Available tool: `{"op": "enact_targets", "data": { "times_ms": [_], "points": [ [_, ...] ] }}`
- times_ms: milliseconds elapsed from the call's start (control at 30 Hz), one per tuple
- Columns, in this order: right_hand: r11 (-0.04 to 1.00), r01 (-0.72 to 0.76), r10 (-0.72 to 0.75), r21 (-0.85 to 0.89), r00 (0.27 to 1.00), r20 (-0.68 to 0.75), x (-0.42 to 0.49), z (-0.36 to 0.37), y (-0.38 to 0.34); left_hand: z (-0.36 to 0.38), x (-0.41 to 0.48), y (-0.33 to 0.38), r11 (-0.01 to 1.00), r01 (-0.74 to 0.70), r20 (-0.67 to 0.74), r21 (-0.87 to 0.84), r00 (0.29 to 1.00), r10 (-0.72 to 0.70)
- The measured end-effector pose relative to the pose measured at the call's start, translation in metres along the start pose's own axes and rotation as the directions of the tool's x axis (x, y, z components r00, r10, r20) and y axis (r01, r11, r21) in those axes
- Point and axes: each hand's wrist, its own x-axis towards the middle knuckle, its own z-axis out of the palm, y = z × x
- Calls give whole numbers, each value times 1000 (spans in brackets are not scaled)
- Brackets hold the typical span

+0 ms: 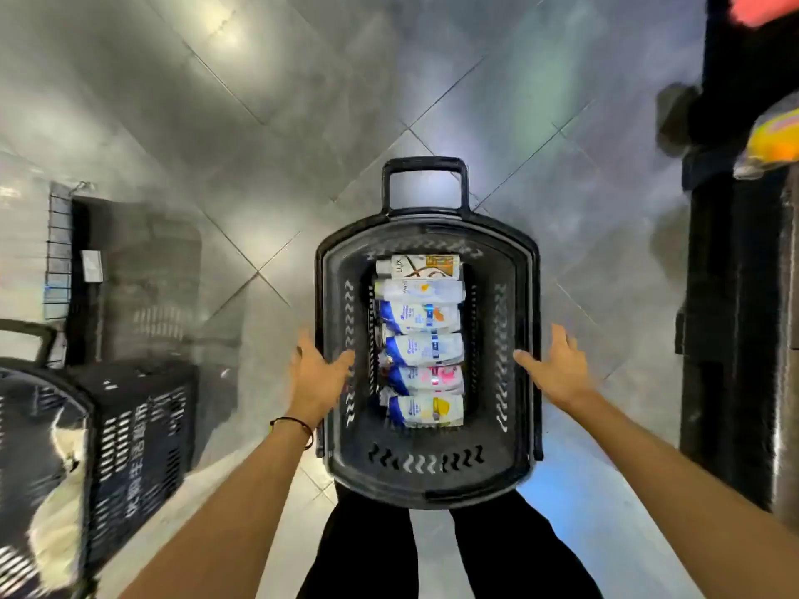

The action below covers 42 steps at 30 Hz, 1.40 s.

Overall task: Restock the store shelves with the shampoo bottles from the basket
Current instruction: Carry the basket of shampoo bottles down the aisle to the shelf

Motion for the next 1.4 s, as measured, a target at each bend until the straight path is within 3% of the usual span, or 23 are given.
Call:
{"op": "enact_targets", "data": {
  "times_ms": [133, 267, 400, 800, 1033, 1400],
  "points": [
    [987, -14, 33, 159, 993, -115, 28, 34, 1, 14, 34, -23, 993, 13, 14, -114, 1000, -12],
    [961, -23, 84, 277, 974, -211, 48, 53, 5, 28, 55, -37, 990, -4, -74, -140, 997, -7],
    [961, -71, 149, 267, 947, -284, 60, 58, 4, 39, 64, -35, 982, 67, -180, -178, 979, -100],
    [948, -86, 170, 305, 950, -262, 52, 39, 5, 28, 38, -23, 962, 112, -144, -251, 978, -151],
    [951, 5, 91, 309, 951, -295, -21, -12, -8, -15, -28, 9, 969, 66, -138, -236, 985, -101],
    [924, 141, -6, 355, 935, -355, -229, -162, -30, -134, -226, 113, 991, -112, -135, -78, 986, 100]
  ]
}}
